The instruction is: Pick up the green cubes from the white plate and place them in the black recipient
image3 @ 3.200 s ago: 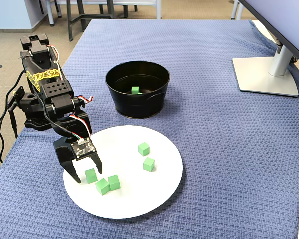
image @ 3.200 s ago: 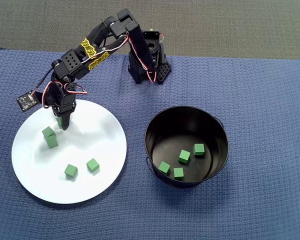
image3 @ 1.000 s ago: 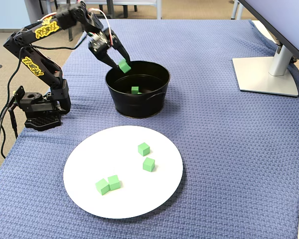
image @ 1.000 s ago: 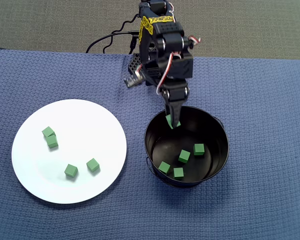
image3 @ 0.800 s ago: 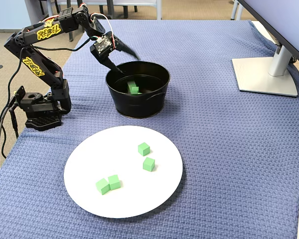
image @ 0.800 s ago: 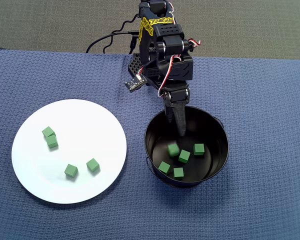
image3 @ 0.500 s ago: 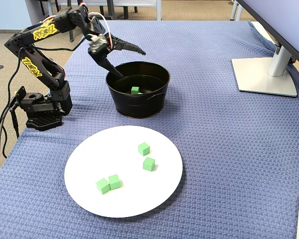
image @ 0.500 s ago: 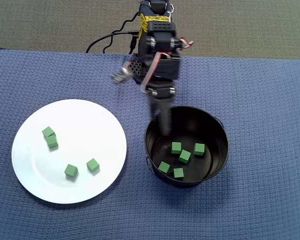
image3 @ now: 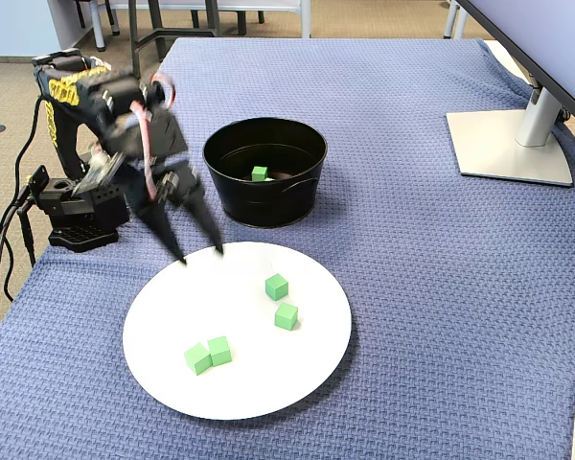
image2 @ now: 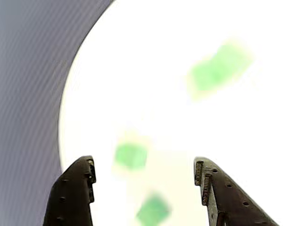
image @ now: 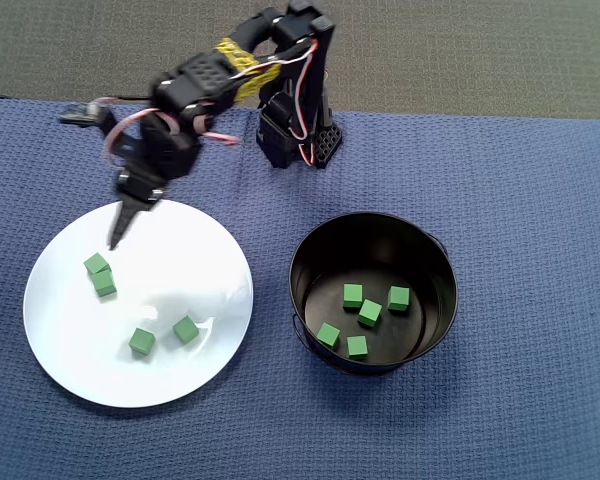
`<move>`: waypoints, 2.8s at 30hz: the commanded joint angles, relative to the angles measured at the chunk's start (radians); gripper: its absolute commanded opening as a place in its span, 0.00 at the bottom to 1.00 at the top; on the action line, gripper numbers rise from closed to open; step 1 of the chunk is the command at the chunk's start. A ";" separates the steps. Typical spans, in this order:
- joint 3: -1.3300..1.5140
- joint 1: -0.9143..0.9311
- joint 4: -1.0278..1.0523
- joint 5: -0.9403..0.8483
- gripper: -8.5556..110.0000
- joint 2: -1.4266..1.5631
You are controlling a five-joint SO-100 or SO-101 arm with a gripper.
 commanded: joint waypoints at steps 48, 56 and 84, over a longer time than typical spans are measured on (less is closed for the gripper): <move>-0.034 0.141 -0.314 -0.910 0.31 -0.370; -0.008 0.150 -0.336 -0.963 0.31 -0.399; -0.041 0.158 -0.350 -1.028 0.29 -0.491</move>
